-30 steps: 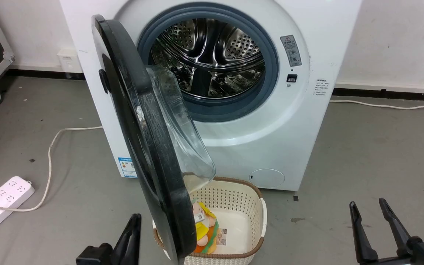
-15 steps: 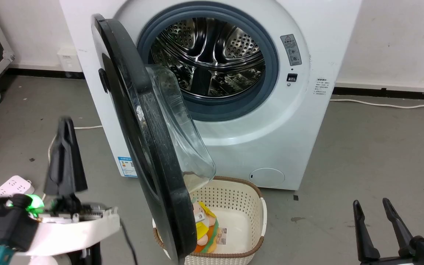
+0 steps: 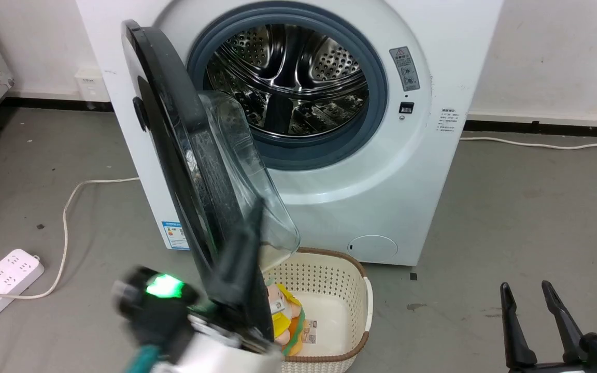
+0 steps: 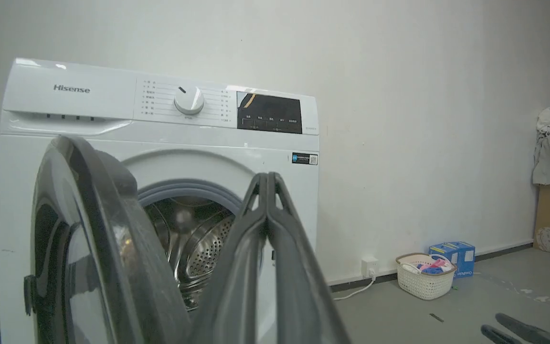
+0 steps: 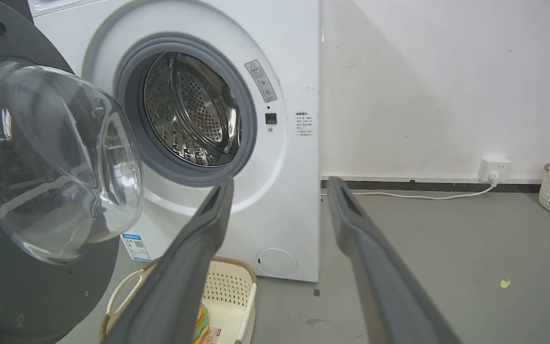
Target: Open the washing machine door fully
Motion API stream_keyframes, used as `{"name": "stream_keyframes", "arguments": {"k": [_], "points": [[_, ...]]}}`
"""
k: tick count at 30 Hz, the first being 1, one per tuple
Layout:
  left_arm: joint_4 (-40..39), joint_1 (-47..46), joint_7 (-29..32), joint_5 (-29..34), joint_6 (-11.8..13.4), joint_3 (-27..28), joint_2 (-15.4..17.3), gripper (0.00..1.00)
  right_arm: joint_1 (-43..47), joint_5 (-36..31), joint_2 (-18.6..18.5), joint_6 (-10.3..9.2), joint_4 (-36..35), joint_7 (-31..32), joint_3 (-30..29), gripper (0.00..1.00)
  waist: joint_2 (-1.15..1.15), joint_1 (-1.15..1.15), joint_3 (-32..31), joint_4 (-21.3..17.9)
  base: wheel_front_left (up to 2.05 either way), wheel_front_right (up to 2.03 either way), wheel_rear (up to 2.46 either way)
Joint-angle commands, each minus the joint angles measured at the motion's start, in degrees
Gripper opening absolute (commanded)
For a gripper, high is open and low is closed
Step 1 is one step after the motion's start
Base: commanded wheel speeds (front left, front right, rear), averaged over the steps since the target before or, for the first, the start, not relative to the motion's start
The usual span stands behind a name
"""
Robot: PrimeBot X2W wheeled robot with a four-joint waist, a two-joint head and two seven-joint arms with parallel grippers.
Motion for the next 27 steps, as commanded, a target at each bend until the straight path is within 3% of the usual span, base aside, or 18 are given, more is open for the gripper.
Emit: {"name": "stream_keyframes", "arguments": {"k": [1, 8, 18, 22, 27], "points": [[2.2, 1.5, 1.1, -0.5, -0.3, -1.9, 0.2, 0.0, -0.6, 0.4, 0.2, 0.05, 0.2, -0.2, -0.1, 1.0, 0.0, -0.01, 0.0, 0.0, 0.0, 0.0, 0.0], [12.8, 4.4, 5.8, -3.4, -0.1, -8.3, 0.1, 0.0, -0.7, 0.7, 0.2, 0.05, 0.7, -0.2, 0.2, 1.0, 0.0, -0.01, -0.2, -0.1, 0.0, 0.0, 0.0], [24.7, 3.1, 5.3, -4.2, 3.1, -6.8, 0.3, 0.0, -0.6, 1.1, 0.2, 0.05, 1.6, -0.2, 0.7, 1.0, 0.0, -0.01, 0.2, 0.9, 0.0, 0.0, 0.0], [27.2, 2.3, 3.6, -4.5, 3.3, -6.3, 0.4, 0.0, -0.7, 1.2, 0.2, 0.05, 1.8, -0.2, 0.9, 1.0, 0.0, -0.01, 0.1, 2.5, 0.0, 0.0, 0.0], [28.9, 2.4, 2.8, -4.8, 3.3, -6.8, 0.6, 0.0, -0.5, 1.6, 0.2, 0.05, 2.2, -0.2, 1.1, 1.0, 0.0, -0.01, -0.9, 7.5, 0.0, 0.0, 0.0]]}}
